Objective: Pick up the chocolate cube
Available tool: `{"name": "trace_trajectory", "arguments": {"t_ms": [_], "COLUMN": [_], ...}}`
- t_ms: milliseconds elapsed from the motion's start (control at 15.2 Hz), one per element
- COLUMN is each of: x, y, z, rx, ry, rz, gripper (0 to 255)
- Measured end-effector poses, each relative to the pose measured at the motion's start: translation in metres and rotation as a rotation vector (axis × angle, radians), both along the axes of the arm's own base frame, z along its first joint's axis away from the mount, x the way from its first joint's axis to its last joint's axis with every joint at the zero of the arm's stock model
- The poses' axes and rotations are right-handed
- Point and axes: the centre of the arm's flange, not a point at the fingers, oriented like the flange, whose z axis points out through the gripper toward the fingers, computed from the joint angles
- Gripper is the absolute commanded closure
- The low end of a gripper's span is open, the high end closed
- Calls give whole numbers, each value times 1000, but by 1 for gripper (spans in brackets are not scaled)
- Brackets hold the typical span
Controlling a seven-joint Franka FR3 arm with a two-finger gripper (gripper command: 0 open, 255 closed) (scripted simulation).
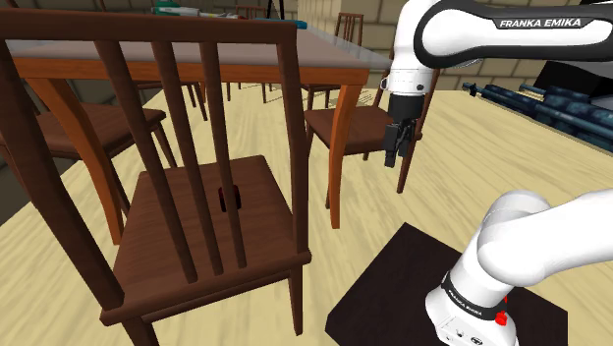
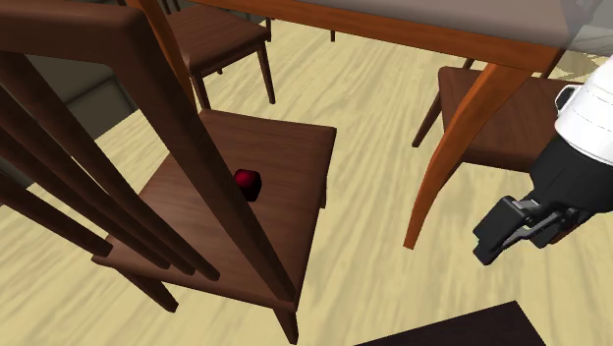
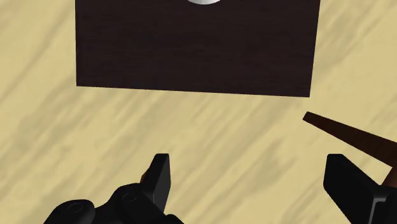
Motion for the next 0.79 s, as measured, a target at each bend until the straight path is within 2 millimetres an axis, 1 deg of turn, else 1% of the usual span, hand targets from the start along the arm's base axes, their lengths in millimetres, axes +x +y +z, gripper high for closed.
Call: {"name": "trace_trajectory", "arguments": {"t_ms": [66,198,396,660,726,792], "x": [0,9,32,67,76,85], "y": [0,12,40,87,96,110], "z": [0,0,-4,-8,-10,-11], "rx": [0,-2,-6,-11,-12,-13], "ry": [0,4,14,27,31,34], "rz": [0,1,2,5,5,6], "gripper": [0,0,0,0,0,0]}}
